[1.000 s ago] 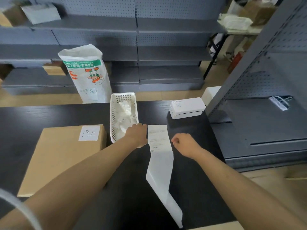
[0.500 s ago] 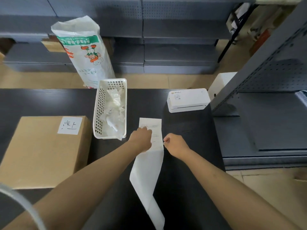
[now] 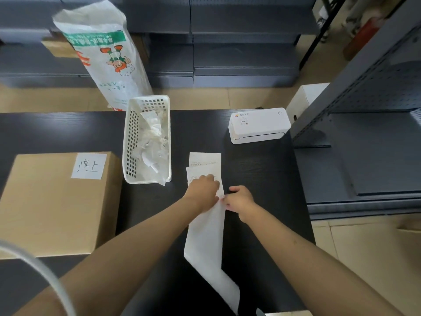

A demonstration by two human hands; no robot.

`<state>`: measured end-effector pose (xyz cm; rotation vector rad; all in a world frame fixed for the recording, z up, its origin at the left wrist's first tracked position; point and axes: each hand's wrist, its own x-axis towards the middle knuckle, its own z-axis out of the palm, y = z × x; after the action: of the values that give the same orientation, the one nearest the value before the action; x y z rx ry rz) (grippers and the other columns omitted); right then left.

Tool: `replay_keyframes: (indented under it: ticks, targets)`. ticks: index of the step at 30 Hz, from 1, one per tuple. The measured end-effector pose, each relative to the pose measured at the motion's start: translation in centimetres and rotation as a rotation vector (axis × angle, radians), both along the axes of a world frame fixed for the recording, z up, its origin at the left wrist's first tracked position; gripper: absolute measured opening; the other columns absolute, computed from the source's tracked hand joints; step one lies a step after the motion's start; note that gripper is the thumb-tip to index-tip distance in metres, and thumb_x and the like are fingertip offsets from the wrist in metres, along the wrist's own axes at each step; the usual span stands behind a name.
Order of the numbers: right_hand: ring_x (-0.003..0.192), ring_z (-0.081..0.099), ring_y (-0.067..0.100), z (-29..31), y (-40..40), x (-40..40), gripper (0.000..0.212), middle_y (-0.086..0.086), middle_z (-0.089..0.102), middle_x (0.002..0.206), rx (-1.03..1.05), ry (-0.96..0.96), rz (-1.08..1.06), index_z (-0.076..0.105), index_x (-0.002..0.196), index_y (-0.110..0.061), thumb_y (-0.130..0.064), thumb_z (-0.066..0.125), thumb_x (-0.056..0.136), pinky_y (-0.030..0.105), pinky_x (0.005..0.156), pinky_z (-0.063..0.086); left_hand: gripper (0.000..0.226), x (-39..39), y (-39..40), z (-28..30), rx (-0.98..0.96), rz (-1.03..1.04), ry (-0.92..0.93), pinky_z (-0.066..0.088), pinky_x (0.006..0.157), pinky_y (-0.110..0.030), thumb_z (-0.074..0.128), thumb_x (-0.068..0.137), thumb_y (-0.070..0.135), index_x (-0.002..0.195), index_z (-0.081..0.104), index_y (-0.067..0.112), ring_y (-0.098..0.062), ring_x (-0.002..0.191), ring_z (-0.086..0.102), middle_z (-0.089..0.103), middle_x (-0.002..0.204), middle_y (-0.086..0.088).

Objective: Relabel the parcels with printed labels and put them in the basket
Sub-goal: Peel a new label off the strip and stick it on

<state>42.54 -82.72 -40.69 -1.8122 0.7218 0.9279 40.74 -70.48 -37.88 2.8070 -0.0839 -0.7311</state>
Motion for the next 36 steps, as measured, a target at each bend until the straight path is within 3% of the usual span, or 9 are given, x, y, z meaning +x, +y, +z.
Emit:
replay_keyframes:
  ticks: [8,16,21,27,32,36]
  targets:
    - [0.094,0.063,0.02,2.2,-0.8,0.2,0.034,0.009,0.064,0.106,0.213,0.063,-0.039,0.062,0.111,-0.009,0.012,0.059,0.084,0.022,0.062,0.054,0.032,-0.1,0.2,0.6,-0.027,0.0,-0.077,0.042,0.081,-0.029,0.053,0.095,0.037,0.12,0.058,0.018,-0.021,0.102,0.057,0.057,0.119,-0.004]
    - [0.1,0.061,0.019,2.0,-0.7,-0.2,0.036,0.006,0.061,0.112,0.159,0.024,0.07,0.06,0.115,-0.016,0.008,0.058,0.087,0.023,0.066,0.053,0.026,-0.1,0.3,1.0,-0.049,0.024,-0.078,0.042,0.084,-0.026,0.058,0.094,0.034,0.116,0.062,0.021,-0.019,0.101,0.059,0.063,0.117,-0.001]
    - [0.089,0.06,0.014,2.0,-0.8,-0.8,0.031,0.001,0.064,0.1,0.155,0.01,0.088,0.062,0.105,-0.017,0.007,0.059,0.086,0.02,0.063,0.05,0.023,-0.2,0.2,1.1,0.004,-0.003,-0.102,0.051,0.084,-0.028,0.049,0.096,0.016,0.113,0.065,0.018,-0.021,0.091,0.063,0.067,0.108,-0.003]
    - [0.087,0.062,0.014,1.8,-0.8,-1.2,0.033,0.002,0.064,0.1,0.196,-0.034,0.002,0.058,0.103,-0.018,0.006,0.064,0.082,0.019,0.06,0.05,0.027,-0.2,0.4,0.9,-0.091,0.042,-0.075,0.039,0.077,-0.024,0.052,0.095,0.036,0.114,0.065,0.021,-0.018,0.1,0.059,0.064,0.114,0.0]
    - [0.078,0.064,0.011,1.7,-1.1,-0.9,0.034,-0.001,0.066,0.09,0.193,-0.027,0.005,0.057,0.102,-0.016,0.001,0.072,0.078,0.016,0.053,0.048,0.025,0.0,0.5,1.0,-0.119,0.048,-0.021,0.037,0.074,-0.022,0.056,0.093,0.037,0.111,0.068,0.023,-0.016,0.1,0.059,0.066,0.113,0.002]
    - [0.087,0.061,0.013,1.2,-0.9,-0.6,0.023,0.001,0.063,0.095,0.099,-0.104,0.097,0.06,0.096,-0.017,-0.003,0.068,0.081,0.024,0.068,0.054,0.025,0.1,0.4,1.3,-0.113,0.051,-0.006,0.041,0.072,-0.024,0.052,0.095,0.033,0.109,0.071,0.023,-0.019,0.097,0.061,0.066,0.112,0.001]
